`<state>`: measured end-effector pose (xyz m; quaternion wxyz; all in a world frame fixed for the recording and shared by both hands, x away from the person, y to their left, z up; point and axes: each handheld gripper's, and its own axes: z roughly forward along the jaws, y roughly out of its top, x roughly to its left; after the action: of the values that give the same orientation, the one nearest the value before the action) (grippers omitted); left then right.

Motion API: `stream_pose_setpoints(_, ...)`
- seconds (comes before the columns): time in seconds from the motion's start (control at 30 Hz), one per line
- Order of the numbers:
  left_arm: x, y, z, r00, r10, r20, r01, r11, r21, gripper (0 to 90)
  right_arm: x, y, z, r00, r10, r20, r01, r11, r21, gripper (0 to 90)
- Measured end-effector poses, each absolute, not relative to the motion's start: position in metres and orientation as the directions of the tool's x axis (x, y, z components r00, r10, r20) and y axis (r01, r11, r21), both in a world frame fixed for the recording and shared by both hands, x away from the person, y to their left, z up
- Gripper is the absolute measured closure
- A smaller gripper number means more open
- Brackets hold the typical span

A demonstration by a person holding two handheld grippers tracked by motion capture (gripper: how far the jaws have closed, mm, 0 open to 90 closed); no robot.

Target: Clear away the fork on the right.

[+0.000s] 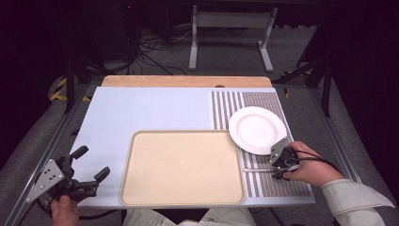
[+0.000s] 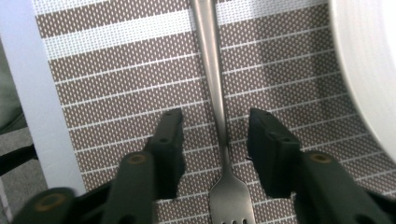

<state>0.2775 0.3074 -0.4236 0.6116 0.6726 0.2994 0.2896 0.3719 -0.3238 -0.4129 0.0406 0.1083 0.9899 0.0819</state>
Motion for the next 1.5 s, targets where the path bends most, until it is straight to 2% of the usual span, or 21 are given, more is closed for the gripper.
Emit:
stream_pose_setpoints(0.1,0.278,0.307,-0.424,0.652,0.758,0.023,0.047,-0.071,0.996,0.4,0.374,-0.324,-0.414,-0.977,0.208,-0.049,0.197,0.965,0.172,65.1)
stream_pose_setpoints(0.17,0.278,0.307,-0.424,0.652,0.757,0.024,0.048,-0.072,0.996,0.4,0.374,-0.323,-0.413,-0.980,0.191,-0.060,0.178,0.968,0.178,72.2)
stream_pose_setpoints(0.2,0.278,0.307,-0.424,0.652,0.757,0.024,0.048,-0.072,0.996,0.5,0.374,-0.323,-0.413,-0.980,0.191,-0.060,0.178,0.968,0.178,72.2)
stream_pose_setpoints(0.33,0.278,0.307,-0.424,0.653,0.757,0.024,0.048,-0.072,0.996,0.4,0.377,-0.324,-0.414,-0.987,0.156,-0.048,0.145,0.971,0.190,83.8)
stream_pose_setpoints(0.87,0.277,0.307,-0.424,0.653,0.757,0.021,0.050,-0.070,0.996,0.4,0.378,-0.323,-0.415,-0.991,0.125,-0.045,0.115,0.977,0.178,84.7)
stream_pose_setpoints(1.17,0.276,0.308,-0.423,0.652,0.758,0.019,0.047,-0.065,0.997,0.5,0.374,-0.324,-0.412,-0.991,0.134,-0.008,0.130,0.976,0.172,84.9)
stream_pose_setpoints(1.5,0.276,0.309,-0.423,0.654,0.756,0.019,0.046,-0.064,0.997,0.4,0.372,-0.326,-0.380,-0.987,0.152,-0.053,0.137,0.966,0.219,84.9)
